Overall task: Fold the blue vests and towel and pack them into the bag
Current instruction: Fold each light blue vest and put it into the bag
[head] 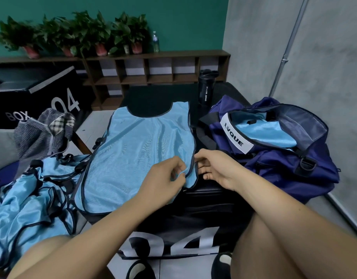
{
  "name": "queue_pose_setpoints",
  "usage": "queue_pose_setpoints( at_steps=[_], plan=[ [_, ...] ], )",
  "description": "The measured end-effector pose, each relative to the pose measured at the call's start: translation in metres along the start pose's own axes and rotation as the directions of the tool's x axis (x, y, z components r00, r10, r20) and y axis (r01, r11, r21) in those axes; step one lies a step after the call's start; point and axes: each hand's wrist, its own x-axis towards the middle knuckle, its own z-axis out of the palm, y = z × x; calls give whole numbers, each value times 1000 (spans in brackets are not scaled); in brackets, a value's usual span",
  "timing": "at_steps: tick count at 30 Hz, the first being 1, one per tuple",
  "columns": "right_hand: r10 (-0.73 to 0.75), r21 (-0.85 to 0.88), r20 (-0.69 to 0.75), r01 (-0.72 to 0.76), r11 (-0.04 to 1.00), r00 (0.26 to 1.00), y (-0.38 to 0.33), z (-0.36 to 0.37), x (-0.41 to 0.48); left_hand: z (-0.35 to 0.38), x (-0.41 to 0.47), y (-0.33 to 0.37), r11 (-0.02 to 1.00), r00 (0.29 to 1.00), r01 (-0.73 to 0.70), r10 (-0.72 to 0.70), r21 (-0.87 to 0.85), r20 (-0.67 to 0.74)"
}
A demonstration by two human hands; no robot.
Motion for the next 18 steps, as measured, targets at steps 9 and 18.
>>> queue_pose_setpoints(
  at_steps=[9,18],
  plan=[
    [-48,-122,-30,44,992,998,4,-5,-2,-31,-9,-11,999,994,48,-47,-10,94],
    [-16,-263,52,29,964,999,10,-15,-8,-150,-52,-86,859,849,511,-495,46,-186]
  ],
)
